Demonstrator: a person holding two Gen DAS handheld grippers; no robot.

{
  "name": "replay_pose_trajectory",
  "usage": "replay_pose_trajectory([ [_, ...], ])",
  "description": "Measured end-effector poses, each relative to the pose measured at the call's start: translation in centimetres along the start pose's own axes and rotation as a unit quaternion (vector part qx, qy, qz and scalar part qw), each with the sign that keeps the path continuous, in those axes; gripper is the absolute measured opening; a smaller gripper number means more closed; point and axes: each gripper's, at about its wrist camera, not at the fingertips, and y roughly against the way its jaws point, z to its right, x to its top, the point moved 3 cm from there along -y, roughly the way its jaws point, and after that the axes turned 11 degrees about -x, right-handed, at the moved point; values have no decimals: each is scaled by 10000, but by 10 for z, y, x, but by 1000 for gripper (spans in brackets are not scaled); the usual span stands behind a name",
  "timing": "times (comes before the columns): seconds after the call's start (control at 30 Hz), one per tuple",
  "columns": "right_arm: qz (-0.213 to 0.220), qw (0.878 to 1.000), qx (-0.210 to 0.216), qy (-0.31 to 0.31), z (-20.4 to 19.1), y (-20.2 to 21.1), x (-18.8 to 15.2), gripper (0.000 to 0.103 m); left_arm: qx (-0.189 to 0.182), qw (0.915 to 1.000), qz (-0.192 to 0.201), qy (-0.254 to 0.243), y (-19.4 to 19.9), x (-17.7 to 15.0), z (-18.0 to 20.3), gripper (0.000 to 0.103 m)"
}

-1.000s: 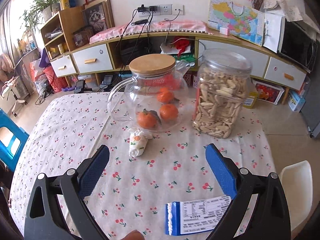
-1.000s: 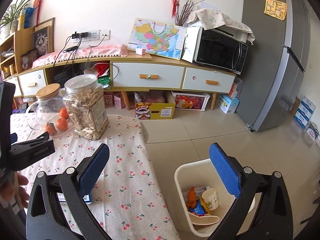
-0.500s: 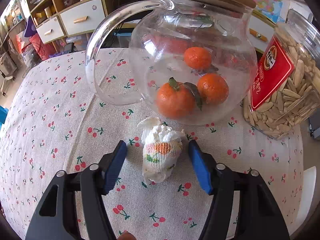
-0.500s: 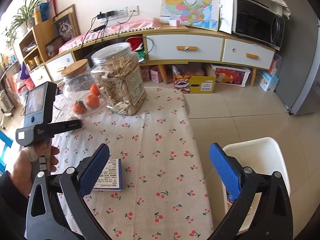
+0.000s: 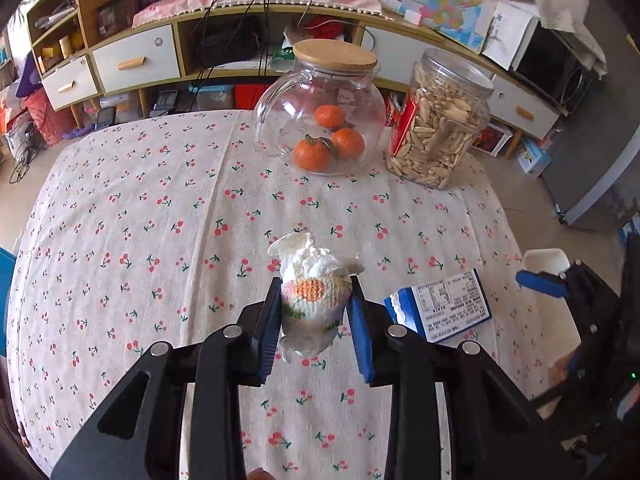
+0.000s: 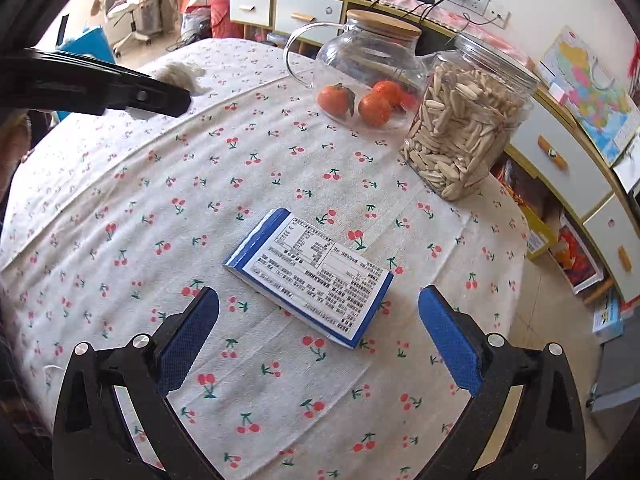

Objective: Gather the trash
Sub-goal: 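Grasp the blue-and-white box with the right tool while the left tool holds the wrapper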

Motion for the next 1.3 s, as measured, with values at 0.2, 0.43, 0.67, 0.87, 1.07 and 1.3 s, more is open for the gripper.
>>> replay_pose_trajectory([
  [0.2,-154,9952,348,903,-13,-26,19,95,-101,9978,-169,638,4,-18,-29,32],
  [0.43,-570,9862,912,1260,-24,-45,19,69,-224,9978,-144,602,6,-16,-32,32],
  [0.67,-491,9924,925,640,-26,-30,21,58,-205,9982,-109,551,7,-14,-30,32],
  [0.87,-130,9975,670,-160,-27,10,17,57,-192,9978,-31,628,10,-16,-32,32],
  [1.07,268,9940,287,-1020,-15,54,9,57,-178,9979,202,592,23,-15,-29,32],
  [1.3,631,9798,-375,-1862,-4,69,13,57,-13,9968,578,550,36,-17,-22,32],
])
